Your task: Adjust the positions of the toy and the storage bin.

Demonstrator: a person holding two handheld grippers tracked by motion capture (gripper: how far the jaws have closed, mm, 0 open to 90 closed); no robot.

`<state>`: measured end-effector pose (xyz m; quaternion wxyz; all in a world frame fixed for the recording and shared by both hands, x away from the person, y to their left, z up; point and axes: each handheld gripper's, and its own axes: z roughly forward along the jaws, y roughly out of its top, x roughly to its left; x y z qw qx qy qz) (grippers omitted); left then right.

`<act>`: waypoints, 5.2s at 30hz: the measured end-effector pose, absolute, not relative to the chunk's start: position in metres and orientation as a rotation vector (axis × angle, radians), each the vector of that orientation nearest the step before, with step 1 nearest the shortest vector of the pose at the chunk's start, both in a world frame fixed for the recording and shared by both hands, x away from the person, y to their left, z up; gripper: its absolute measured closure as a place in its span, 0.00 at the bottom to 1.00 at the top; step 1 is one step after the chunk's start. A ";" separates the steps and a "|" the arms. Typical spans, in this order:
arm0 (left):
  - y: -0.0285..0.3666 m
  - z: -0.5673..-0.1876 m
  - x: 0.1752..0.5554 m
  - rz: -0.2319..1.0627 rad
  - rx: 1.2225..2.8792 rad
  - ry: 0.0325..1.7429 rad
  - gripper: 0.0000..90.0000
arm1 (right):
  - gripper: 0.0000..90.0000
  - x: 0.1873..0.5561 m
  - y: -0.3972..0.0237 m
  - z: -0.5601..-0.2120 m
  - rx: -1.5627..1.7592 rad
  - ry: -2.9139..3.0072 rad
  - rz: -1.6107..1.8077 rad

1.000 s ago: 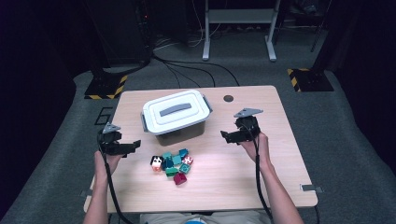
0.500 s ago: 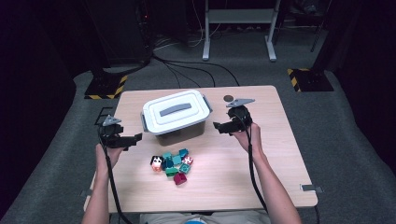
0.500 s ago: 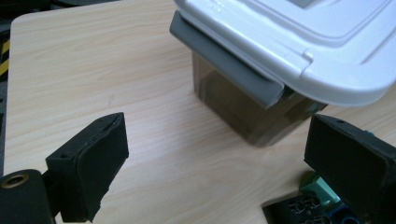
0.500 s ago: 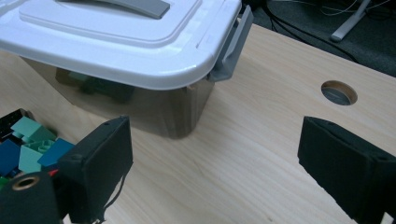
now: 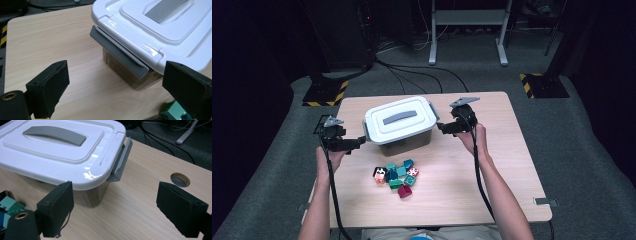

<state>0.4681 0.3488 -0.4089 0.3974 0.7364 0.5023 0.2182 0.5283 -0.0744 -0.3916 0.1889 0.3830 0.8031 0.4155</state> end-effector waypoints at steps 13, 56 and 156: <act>0.346 -0.405 0.482 0.549 1.835 1.291 0.14 | 0.32 0.557 -0.055 -0.386 1.118 2.220 1.128; 0.338 -0.409 0.504 0.451 1.806 1.301 0.45 | 0.90 0.587 -0.026 -0.402 1.223 2.227 1.017; 0.218 -0.409 0.493 0.218 1.928 1.069 0.45 | 0.94 0.550 -0.161 -0.392 1.320 2.213 1.032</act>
